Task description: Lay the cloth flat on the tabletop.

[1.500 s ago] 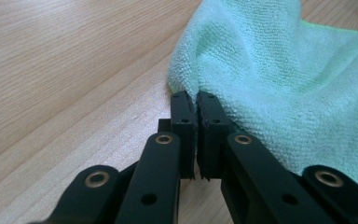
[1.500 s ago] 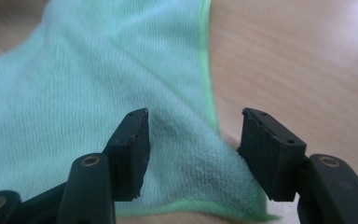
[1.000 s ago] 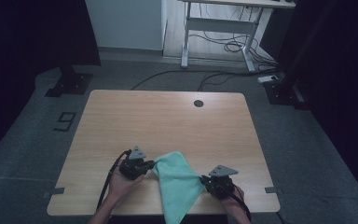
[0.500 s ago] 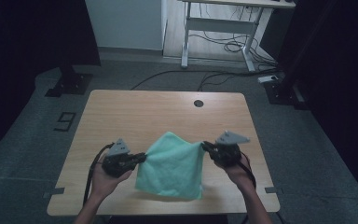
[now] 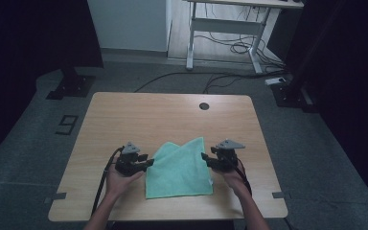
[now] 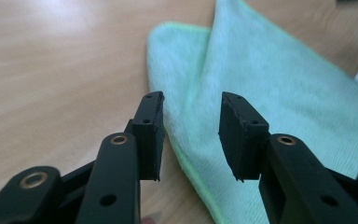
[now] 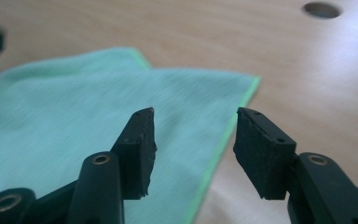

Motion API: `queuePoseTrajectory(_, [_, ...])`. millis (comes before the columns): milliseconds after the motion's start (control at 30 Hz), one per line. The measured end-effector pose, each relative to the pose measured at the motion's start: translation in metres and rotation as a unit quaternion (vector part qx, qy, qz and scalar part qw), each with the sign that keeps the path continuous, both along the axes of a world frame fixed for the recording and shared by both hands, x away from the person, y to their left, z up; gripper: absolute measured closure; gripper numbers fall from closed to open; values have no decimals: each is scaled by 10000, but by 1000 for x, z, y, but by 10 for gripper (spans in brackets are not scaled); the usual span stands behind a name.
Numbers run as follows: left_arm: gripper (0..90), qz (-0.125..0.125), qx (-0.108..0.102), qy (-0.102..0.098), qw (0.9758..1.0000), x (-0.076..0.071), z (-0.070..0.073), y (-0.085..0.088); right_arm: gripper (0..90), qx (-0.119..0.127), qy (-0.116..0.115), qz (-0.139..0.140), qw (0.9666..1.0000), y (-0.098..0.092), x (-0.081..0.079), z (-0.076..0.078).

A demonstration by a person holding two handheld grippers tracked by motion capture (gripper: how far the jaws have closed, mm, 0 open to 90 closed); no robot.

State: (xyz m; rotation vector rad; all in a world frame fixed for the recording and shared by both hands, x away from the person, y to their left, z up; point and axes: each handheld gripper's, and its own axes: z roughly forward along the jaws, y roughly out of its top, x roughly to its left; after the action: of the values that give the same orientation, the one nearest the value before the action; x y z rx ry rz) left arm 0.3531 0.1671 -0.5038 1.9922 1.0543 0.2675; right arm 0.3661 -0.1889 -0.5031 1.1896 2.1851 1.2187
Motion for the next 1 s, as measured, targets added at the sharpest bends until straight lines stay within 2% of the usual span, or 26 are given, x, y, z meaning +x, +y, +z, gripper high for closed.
queuePoseTrajectory(100, [592,38,-14,-19,10000,6,-1,-5,488,-73,55,227,9997,7,-17,-8])
queuePoseTrajectory(200, [593,98,80,70,9999,21,-6,-13,491,-176,154,428,9988,17,-26,-20])
queuePoseTrajectory(267, [589,101,160,154,9997,33,-9,-18,491,-310,217,496,9981,23,-29,-29])
queuePoseTrajectory(367, [585,122,270,198,9994,50,-12,-26,494,-376,287,555,9973,28,-29,-37])
queuePoseTrajectory(433, [574,117,341,223,9991,59,-13,-30,494,-406,294,576,9971,31,-30,-39])
queuePoseTrajectory(467, [571,117,341,223,9991,59,-13,-30,493,-421,279,584,9970,32,-31,-39])
queuePoseTrajectory(500, [569,111,415,281,9987,67,-16,-35,493,-446,265,609,9968,33,-32,-39])
queuePoseTrajectory(567, [569,128,513,385,9979,73,-20,-40,493,-447,237,624,9968,34,-33,-39])
queuePoseTrajectory(733, [630,94,683,391,9969,76,-29,-49,490,-498,237,646,9964,35,-36,-42])
queuePoseTrajectory(833, [736,95,746,395,9964,76,-32,-52,488,-575,284,627,9960,35,-38,-45])
queuePoseTrajectory(933, [838,82,729,367,9966,75,-31,-53,490,-543,264,601,9964,33,-40,-46])
queuePoseTrajectory(1000, [862,73,800,329,9962,75,-29,-52,492,-546,255,579,9965,32,-42,-47])
